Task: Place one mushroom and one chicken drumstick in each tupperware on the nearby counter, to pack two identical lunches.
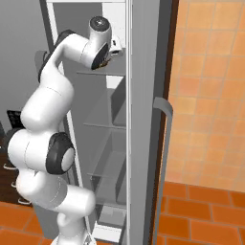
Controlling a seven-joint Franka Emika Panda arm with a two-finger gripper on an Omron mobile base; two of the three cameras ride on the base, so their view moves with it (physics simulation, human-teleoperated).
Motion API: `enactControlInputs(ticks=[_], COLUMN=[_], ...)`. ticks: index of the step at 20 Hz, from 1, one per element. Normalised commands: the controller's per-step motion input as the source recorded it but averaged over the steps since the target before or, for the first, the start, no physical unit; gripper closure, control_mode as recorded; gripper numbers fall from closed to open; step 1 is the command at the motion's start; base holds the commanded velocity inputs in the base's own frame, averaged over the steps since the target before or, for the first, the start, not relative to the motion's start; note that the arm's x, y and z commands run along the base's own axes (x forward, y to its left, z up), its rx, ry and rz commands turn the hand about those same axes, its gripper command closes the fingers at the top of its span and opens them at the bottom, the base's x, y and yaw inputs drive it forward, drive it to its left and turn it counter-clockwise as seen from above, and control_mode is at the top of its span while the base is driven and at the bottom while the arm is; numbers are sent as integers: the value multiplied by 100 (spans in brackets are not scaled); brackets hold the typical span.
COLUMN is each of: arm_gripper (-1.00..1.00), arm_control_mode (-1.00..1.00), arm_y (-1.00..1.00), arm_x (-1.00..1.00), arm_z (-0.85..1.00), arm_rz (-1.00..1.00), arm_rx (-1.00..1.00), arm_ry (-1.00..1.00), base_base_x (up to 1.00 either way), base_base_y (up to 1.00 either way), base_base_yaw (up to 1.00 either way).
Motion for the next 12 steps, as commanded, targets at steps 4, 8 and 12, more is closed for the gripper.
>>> enactControlInputs(ticks=[4, 8, 12], arm_gripper=[100, 100, 100], arm_control_mode=[-100, -100, -100], arm_y=[18, 28, 18], arm_x=[-100, -100, -100], arm_z=[4, -17, -37], arm_rz=[-13, -15, -7], arm_rx=[0, 0, 0], arm_ry=[31, 16, 3], base_base_x=[0, 0, 0], base_base_y=[0, 0, 0], base_base_yaw=[0, 0, 0])
